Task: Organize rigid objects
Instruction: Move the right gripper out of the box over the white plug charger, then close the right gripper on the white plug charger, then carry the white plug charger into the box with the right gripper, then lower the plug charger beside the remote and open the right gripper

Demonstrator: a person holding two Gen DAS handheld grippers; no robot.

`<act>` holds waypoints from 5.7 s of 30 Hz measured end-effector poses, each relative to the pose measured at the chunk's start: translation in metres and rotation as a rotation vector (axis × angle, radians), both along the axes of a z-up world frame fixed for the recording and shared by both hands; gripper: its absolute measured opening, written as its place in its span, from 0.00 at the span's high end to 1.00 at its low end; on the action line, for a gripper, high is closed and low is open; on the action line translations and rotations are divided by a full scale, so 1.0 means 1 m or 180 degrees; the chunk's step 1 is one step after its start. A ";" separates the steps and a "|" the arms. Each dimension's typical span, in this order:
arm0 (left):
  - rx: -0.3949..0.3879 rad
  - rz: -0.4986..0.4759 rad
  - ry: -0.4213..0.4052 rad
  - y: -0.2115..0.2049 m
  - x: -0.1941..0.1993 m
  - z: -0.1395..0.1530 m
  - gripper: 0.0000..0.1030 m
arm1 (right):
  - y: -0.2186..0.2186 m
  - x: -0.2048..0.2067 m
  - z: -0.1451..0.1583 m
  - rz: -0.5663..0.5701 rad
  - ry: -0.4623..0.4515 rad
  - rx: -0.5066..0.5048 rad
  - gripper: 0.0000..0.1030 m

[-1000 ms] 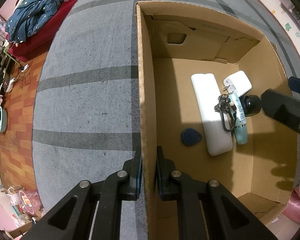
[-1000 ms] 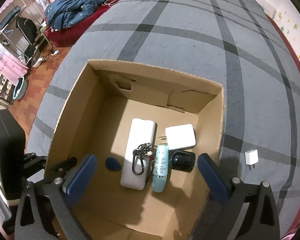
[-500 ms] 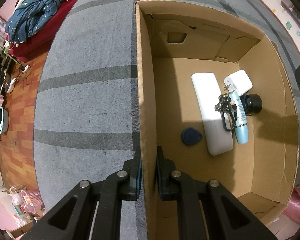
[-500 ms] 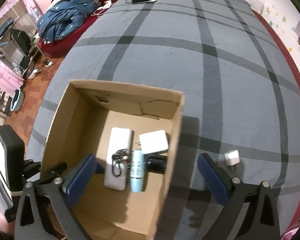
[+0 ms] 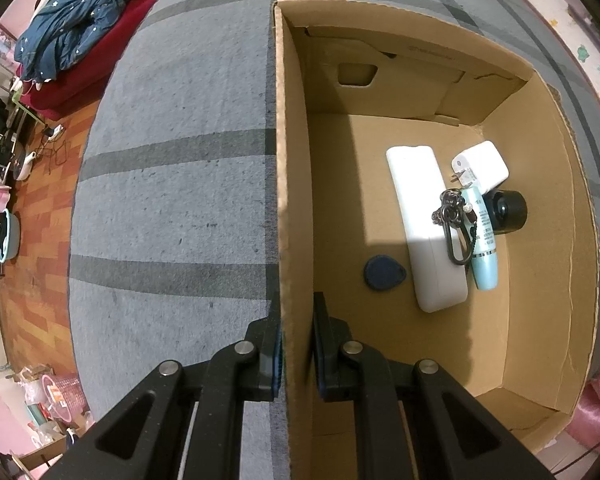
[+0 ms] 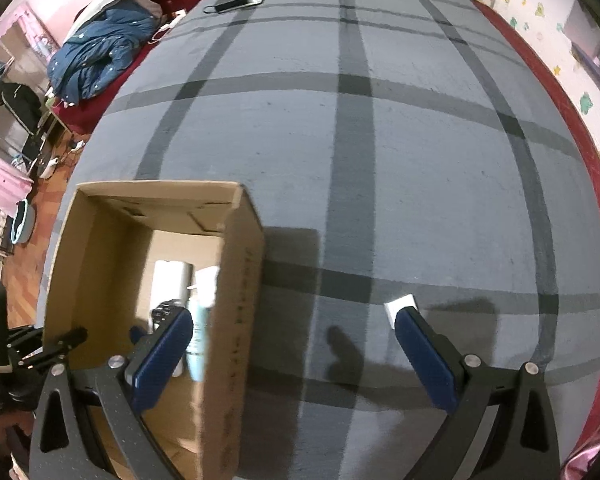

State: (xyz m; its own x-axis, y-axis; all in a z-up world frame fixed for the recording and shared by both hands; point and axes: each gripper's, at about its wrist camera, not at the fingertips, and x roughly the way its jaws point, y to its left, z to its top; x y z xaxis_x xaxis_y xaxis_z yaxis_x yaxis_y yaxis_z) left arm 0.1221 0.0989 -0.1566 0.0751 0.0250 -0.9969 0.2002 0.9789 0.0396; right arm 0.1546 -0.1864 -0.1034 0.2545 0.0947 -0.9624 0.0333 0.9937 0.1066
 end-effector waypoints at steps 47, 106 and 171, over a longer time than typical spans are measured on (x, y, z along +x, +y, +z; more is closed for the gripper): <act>0.0108 0.0105 -0.0006 -0.007 -0.001 0.000 0.88 | -0.092 0.016 -0.126 0.0060 0.0532 -0.0093 0.71; 0.0112 -0.0008 -0.0023 -0.010 -0.001 0.003 0.88 | 0.021 -0.018 0.026 0.0234 0.0011 -0.0106 0.72; -0.0059 0.0095 -0.0042 0.004 0.001 -0.002 0.88 | 0.165 0.002 -0.066 0.0969 0.0416 0.0059 0.71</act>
State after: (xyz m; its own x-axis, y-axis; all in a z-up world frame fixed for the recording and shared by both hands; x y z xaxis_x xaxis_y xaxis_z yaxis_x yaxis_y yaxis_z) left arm 0.1227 0.1031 -0.1587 0.0878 0.0088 -0.9961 0.1706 0.9851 0.0237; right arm 0.1567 -0.0210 -0.1699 0.0862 0.1651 -0.9825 -0.2502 0.9582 0.1390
